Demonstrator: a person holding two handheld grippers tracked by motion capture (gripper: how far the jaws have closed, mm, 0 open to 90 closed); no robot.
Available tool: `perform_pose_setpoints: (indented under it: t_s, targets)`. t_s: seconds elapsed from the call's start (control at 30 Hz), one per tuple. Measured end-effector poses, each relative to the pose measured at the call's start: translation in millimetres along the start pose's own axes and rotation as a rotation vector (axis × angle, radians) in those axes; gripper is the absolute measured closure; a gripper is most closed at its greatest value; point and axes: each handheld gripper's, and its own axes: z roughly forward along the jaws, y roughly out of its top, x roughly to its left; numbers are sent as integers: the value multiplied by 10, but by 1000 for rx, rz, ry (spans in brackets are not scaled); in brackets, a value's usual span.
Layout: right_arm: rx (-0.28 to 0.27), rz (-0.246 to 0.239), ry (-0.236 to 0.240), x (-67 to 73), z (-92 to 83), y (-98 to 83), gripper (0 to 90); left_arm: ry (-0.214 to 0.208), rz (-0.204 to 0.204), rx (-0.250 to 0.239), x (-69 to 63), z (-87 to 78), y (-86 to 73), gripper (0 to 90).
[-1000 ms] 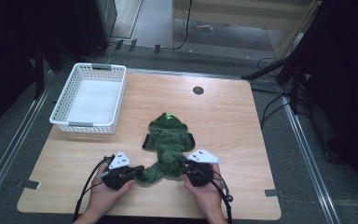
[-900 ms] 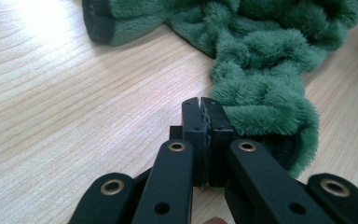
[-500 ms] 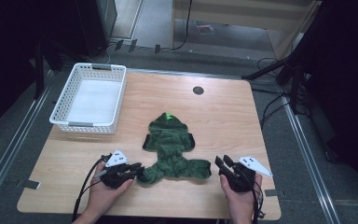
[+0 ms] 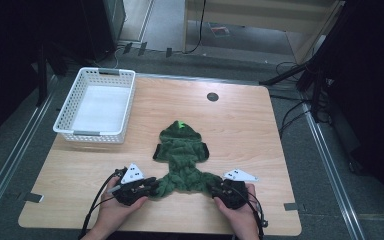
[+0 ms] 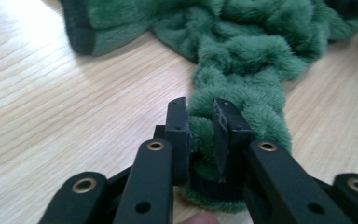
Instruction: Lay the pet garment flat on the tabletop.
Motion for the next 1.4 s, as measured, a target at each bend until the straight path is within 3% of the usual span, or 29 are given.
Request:
perform_pose_setpoints:
  t_s: [0.13, 0.27, 0.4, 0.47, 0.53, 0.63, 0.73, 0.8, 0.9, 0.97, 1.03, 1.13, 1.2, 1.27, 1.33, 1.4]
  targets:
    - [41, 6, -2, 91, -7, -44, 647, 9, -18, 2, 39, -14, -1, 788]
    - [64, 7, 11, 135, -29, -17, 620, 23, -28, 1, 80, -23, -5, 731]
    - [-47, 36, 47, 118, -152, 107, 588, 2, -90, -44, 148, -47, 24, 630]
    - [-106, 14, 52, 139, -172, 232, 570, -16, -113, -63, 159, -42, 76, 604]
    - [-121, -13, 55, 163, -123, 330, 563, -29, -124, -79, 129, -3, 156, 582]
    - [-88, -36, 48, 185, 56, 449, 564, -23, -111, -64, 54, 109, 304, 577]
    - [-13, -39, 57, 198, 286, 504, 565, -17, -130, -9, 12, 304, 408, 576]
    - [40, -46, 61, 223, 434, 499, 567, -4, -119, 18, -22, 419, 430, 575]
    - [60, -65, 39, 263, 564, 458, 636, 35, -84, 29, -64, 482, 427, 651]
    - [46, -88, 21, 283, 544, 449, 706, 43, -71, 26, -67, 473, 426, 786]
    - [42, -113, -12, 284, 507, 443, 764, 59, -67, 19, -53, 447, 429, 856]
    - [40, -123, -85, 229, 461, 409, 790, 75, -84, 3, 19, 413, 416, 879]
    - [52, -128, -103, 189, 471, 362, 793, 68, -96, 2, 68, 421, 395, 878]
    - [47, -119, -87, 189, 467, 340, 773, 43, -107, -10, 82, 423, 397, 850]
    - [38, -107, -39, 209, 448, 351, 693, 24, -100, -27, 69, 403, 400, 709]
    - [7, -105, -9, 229, 400, 360, 660, 14, -109, -47, 65, 345, 392, 626]
